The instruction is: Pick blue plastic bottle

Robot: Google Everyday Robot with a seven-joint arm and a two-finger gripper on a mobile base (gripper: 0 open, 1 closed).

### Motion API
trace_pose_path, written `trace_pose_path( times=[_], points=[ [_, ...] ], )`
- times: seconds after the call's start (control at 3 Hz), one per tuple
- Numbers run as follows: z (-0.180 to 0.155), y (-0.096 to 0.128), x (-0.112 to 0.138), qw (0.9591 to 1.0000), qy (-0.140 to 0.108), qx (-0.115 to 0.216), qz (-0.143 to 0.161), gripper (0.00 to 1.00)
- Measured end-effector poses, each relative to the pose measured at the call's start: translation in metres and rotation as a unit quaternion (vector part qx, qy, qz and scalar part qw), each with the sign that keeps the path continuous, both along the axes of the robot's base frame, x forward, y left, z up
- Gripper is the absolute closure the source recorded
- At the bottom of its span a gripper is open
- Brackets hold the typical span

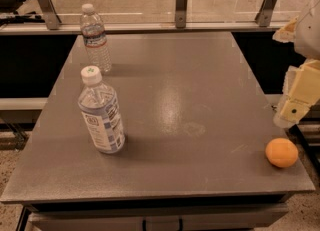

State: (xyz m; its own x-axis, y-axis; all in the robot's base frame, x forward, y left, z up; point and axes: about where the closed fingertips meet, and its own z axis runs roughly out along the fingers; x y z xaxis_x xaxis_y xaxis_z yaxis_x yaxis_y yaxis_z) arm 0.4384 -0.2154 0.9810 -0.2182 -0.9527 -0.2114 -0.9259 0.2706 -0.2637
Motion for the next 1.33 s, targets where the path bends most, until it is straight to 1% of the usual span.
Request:
trace_pose_path(
  times=[0.33,0.67,1.0,1.33],
  points=[
    [0.000,0.000,0.000,1.0000,0.000,0.000,0.000,0.00],
    [-0.003,0.012,0.008,0.9998,0.001,0.013,0.012,0.00],
    [-0.016,0.078,0.032,0.9954,0.010,0.053,0.080,0.00],
    [-0.024,0.163,0.050,0.9796,0.021,0.123,0.157,0.00]
  ],
)
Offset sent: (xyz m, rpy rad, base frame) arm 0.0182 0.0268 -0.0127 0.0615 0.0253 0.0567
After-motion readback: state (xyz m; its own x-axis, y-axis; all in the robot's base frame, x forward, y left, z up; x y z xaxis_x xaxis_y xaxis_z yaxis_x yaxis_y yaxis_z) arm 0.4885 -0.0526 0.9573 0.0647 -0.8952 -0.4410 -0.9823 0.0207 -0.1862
